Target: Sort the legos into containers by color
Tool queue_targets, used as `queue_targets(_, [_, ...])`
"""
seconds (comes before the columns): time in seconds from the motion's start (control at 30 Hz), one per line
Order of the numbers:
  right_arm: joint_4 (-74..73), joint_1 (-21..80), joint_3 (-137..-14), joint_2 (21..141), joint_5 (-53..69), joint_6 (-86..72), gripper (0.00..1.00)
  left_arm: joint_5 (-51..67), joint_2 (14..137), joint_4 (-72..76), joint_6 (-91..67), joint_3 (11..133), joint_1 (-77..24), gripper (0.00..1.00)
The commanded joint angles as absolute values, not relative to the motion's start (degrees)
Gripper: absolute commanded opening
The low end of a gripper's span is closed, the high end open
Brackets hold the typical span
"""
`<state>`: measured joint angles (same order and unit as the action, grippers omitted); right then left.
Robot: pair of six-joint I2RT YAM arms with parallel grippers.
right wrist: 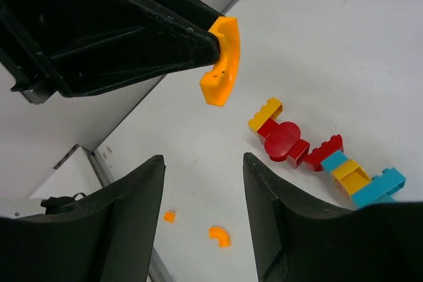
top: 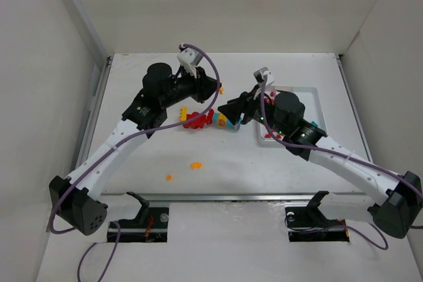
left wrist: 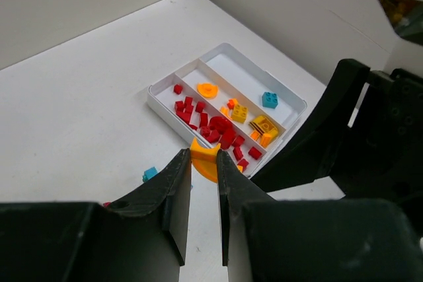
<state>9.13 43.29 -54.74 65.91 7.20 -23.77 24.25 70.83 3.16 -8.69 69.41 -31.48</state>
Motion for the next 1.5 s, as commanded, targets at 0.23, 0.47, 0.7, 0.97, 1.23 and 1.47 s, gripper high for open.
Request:
queue_targets(0.23, [13.62,46.14,-59.50,69.43,-0.16,-24.35,0.48,21.71,66.88,4.57,-9.40,66.19,-32.78,0.00])
queue_targets(0.47, [13.62,46.14,-60.03,70.48,-1.41,-24.43,0.38,21.18,66.36,3.43,-8.88,65.57,-33.31,0.00])
queue_targets(0.7, [13.62,46.67,-61.17,72.42,-1.41,-24.43,0.38,21.18,66.36,3.43,-7.82,65.04,-33.31,0.00])
queue_targets(0.97, [13.62,46.67,-61.17,72.95,-2.02,-24.43,0.28,21.18,66.36,2.29,-6.69,64.51,-33.84,0.00])
queue_targets(1.23, [13.62,46.67,-62.31,74.00,-0.97,-24.43,0.10,20.65,66.36,1.76,-6.15,63.98,-33.84,0.00])
queue_targets(1.47, [13.62,46.67,-61.17,72.95,-3.16,-24.96,0.00,21.36,66.36,1.23,-4.04,63.46,-34.37,0.21])
